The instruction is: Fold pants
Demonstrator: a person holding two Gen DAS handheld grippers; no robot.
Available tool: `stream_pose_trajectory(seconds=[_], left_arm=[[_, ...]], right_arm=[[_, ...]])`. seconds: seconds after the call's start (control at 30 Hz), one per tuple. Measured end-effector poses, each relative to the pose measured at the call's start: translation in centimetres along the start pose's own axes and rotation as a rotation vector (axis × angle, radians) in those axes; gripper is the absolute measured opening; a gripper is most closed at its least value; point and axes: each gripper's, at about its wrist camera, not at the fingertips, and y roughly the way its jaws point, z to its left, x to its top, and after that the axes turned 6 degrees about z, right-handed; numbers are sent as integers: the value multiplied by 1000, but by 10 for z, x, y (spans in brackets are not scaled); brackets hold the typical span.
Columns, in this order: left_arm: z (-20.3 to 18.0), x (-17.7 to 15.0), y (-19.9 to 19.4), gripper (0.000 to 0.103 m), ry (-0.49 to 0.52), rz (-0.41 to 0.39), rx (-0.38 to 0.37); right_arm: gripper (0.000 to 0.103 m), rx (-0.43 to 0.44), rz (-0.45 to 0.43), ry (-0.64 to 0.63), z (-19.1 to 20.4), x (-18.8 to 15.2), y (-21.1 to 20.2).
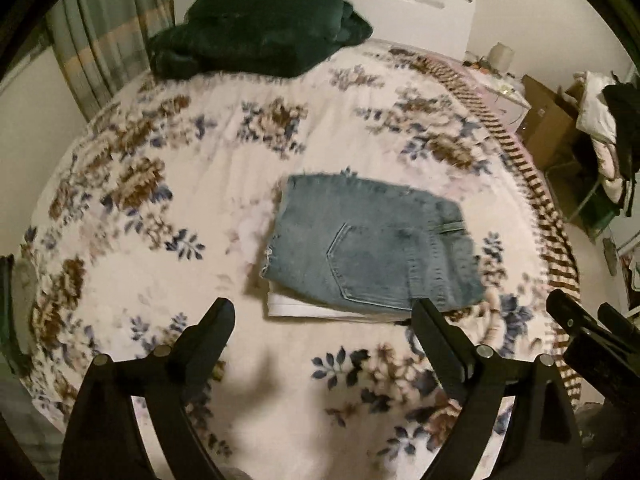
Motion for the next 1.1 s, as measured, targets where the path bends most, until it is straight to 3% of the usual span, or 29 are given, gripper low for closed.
stream_pose_trajectory(seconds=[0.3,0.6,0.9,1.1], left_arm=[[-17,-36,-130,90,16,-87,1],[-28,-91,-246,90,21,-193,-8],[-35,-132,-327,90,-5,-259,12],[-28,-143,-358,90,-20,-281,16]], right_arm=[[103,0,-125,-47,-19,-29,-154],[103,40,-230,-99,-50,-91,-301],[103,81,-317,-132,-76,-143,-424],[103,82,-347,-132,-85,-160,-477]])
